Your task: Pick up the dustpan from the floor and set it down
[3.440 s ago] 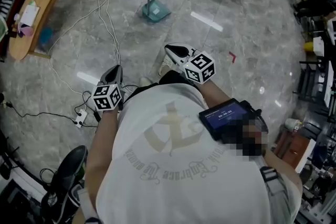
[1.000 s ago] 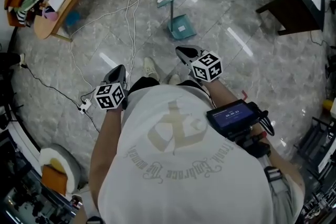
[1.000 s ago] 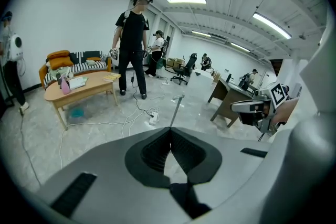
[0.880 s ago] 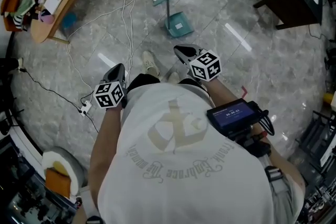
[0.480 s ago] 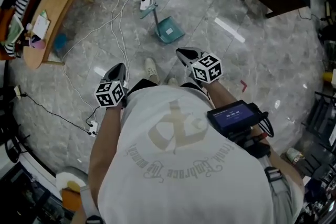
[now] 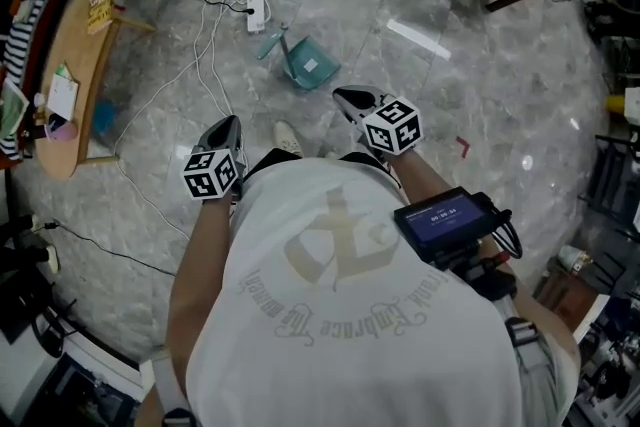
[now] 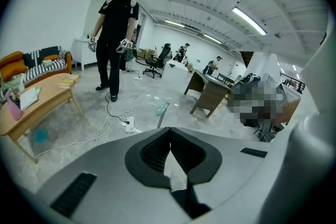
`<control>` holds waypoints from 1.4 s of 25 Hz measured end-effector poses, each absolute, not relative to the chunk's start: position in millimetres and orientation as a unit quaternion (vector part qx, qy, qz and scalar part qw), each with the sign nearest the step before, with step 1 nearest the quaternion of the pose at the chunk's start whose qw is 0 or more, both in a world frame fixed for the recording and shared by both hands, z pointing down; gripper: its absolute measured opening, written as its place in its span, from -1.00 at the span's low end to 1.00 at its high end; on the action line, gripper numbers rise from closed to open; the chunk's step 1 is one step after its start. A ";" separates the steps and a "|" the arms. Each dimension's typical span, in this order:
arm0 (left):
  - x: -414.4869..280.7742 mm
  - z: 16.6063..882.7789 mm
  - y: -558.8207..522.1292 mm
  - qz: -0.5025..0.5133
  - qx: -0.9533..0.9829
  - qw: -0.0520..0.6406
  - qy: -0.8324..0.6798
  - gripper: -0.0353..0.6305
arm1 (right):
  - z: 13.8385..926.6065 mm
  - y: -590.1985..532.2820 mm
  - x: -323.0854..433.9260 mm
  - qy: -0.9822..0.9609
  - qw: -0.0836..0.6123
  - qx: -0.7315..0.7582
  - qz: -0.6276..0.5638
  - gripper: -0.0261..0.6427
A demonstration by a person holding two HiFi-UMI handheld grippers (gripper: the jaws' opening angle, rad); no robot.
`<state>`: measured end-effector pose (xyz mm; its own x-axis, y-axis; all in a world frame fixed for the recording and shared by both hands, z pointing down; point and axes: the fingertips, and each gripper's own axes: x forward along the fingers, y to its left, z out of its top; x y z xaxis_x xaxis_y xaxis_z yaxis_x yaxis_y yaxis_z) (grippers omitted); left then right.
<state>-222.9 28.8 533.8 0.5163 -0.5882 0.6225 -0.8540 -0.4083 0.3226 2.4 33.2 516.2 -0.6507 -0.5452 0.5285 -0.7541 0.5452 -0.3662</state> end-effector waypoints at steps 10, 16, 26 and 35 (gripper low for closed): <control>-228.0 541.4 -27.2 0.218 0.839 0.316 -0.386 -0.86 | 508.8 -3.6 -9.4 -0.838 0.190 0.423 0.289 -0.87; -238.6 547.8 -46.8 0.229 0.836 0.319 -0.382 -0.86 | 508.4 -12.6 -11.5 -0.830 0.188 0.436 0.292 -0.87; -215.2 562.1 -71.7 0.258 0.835 0.319 -0.366 -0.86 | 526.6 -45.9 8.8 -0.827 0.174 0.435 0.310 -0.87; -112.5 565.5 -128.6 0.332 0.835 0.276 -0.342 -0.85 | 535.2 -85.8 101.4 -0.829 0.155 0.421 0.334 -0.87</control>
<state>-112.5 -128.6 565.5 0.5451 -0.3884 0.7430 -0.7546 -0.6135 0.2329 101.4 -85.8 535.2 -0.5971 -0.5953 0.5377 -0.8018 0.4222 -0.4229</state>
